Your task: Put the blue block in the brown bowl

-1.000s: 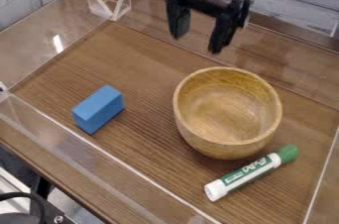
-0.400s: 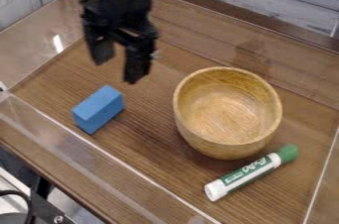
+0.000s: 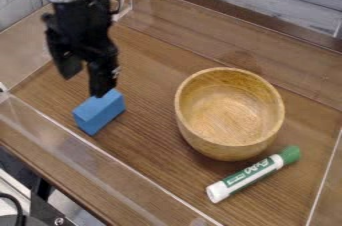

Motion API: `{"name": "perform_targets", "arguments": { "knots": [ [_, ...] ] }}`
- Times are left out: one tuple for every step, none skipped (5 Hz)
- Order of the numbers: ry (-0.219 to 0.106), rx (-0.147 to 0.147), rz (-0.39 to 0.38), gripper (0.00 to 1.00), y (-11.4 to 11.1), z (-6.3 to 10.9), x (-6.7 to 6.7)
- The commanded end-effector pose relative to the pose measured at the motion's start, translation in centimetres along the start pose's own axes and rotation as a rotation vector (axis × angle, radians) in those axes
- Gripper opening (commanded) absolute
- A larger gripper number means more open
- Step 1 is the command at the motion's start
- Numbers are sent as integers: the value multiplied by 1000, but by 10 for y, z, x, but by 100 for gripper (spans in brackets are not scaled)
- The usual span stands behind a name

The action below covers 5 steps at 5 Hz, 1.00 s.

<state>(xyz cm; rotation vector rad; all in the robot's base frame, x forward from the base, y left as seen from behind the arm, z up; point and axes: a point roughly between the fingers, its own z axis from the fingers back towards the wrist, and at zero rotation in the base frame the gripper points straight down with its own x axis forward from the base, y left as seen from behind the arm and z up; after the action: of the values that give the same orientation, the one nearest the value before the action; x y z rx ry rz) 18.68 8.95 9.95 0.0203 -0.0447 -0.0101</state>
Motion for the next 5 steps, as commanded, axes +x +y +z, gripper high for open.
{"name": "perform_targets", "arguments": {
  "knots": [
    [-66, 8, 10, 100, 7, -6, 3],
    [-81, -3, 9, 100, 8, -21, 5],
    [-96, -11, 9, 100, 8, -36, 7],
    [-110, -18, 8, 100, 9, -47, 9],
    [-114, -23, 9, 100, 9, -54, 11]
  ]
}}
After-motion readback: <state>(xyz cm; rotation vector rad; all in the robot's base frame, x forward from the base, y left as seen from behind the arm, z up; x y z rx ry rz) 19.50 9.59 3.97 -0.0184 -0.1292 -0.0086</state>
